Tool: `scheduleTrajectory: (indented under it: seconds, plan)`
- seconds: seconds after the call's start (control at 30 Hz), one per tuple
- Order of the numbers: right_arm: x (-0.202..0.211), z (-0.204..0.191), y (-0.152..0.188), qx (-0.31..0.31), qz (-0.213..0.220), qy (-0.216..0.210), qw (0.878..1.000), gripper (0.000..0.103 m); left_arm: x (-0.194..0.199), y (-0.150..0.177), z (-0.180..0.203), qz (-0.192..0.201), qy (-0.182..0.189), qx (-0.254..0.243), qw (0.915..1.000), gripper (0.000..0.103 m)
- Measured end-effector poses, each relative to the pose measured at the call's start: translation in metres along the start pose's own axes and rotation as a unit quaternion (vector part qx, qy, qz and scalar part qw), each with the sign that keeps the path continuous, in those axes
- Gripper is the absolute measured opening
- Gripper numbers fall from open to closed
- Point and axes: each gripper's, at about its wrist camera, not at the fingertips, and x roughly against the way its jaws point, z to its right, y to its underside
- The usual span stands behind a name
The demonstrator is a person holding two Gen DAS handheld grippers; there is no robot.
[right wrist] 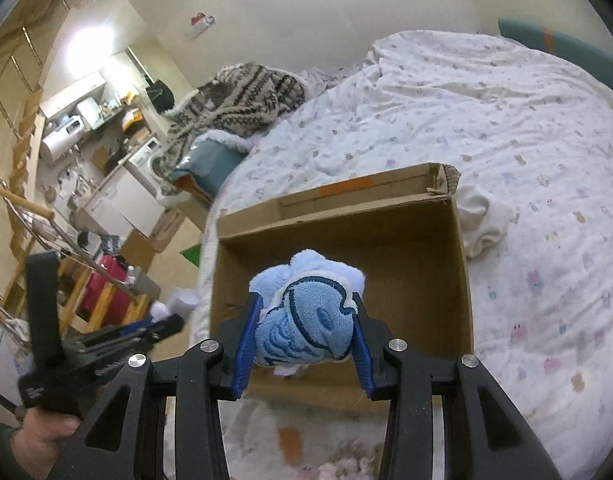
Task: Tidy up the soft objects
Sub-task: 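Carry both socks into the box and open both tools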
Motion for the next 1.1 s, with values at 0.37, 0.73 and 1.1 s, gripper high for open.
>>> scheduleTrajectory:
  seconds: [0.37, 0.73, 1.1]
  plan:
    - [-0.043, 0.032, -0.001, -0.033, -0.019, 0.004, 0.999, 0.044, -0.047, -0.008, 0.017, -0.02, 0.002, -0.024, 0.9995, 0.025]
    - [-0.069, 0.052, 0.009, -0.05, -0.046, 0.018, 0.998, 0.046, -0.089, 0.005, 0.031, -0.024, 0.008, -0.058, 0.998, 0.025]
    - [-0.094, 0.058, 0.016, -0.033, -0.076, 0.052, 0.995, 0.049, -0.102, 0.011, 0.04, -0.045, 0.011, -0.064, 0.9969, 0.025]
